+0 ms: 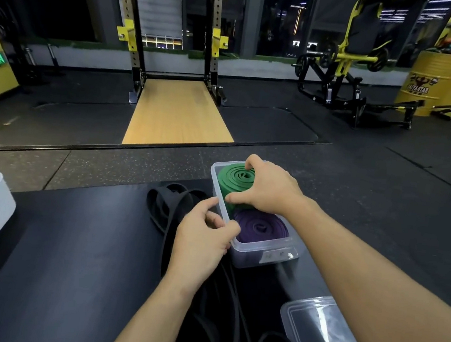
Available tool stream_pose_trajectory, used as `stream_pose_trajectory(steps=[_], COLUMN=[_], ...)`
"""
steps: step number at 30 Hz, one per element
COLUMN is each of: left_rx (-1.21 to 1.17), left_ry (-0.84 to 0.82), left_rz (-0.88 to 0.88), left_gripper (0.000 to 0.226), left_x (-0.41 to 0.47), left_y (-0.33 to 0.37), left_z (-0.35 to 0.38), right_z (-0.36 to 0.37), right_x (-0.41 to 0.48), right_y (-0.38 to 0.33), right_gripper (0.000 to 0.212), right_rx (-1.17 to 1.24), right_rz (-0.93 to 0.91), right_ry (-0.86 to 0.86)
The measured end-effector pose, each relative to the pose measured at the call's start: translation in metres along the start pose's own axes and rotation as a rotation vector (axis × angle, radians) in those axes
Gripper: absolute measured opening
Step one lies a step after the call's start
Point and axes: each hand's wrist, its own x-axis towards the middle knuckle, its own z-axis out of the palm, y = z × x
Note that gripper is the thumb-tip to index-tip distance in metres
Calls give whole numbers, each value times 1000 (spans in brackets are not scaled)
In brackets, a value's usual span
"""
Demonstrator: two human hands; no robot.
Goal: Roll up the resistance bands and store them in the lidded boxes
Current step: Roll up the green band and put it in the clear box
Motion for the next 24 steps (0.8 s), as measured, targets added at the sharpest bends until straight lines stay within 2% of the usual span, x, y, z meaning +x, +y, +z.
stream_pose_trajectory(steps=[1, 3, 4, 5, 6, 7, 8, 9, 11, 13, 19, 24], left_rx=[117, 544, 788, 985, 1115, 1208, 1265, 1308, 1337, 1334, 1205, 1148], left_ry=[35, 144, 123, 42, -74, -159, -243, -316, -418, -471, -504, -524], left_rz=[51, 304, 414, 471, 436, 370, 293, 236, 165, 127, 85, 69], left_gripper=[57, 32, 31, 48, 62, 64, 56, 49, 49, 46, 48, 49], left_x=[-1, -6, -8, -10, -10, -9, -6, -1, 4, 9, 14, 22], left_y=[0, 7, 11, 15, 20, 25, 31, 37, 48, 50, 44, 47], left_z=[2, 3, 5, 8, 10, 11, 12, 14, 17, 19, 15, 13], right_z=[0, 0, 1, 0, 0, 0, 0, -1, -1, -2, -4, -9], right_x=[0, -1, 0, -1, 0, 0, 0, 0, 0, -1, -1, -1], right_y=[1, 2, 3, 4, 4, 4, 3, 3, 3, 4, 2, 1], right_gripper=[78, 77, 76, 75, 74, 72, 72, 72, 74, 74, 72, 79], right_rx=[0, 10, 17, 23, 28, 33, 36, 39, 49, 68, 112, 147], right_rz=[-4, -11, -15, -17, -19, -20, -19, -20, -28, -31, -2, 9], right_ry=[2, 5, 6, 4, 1, -5, -12, -17, -29, -34, -38, -55])
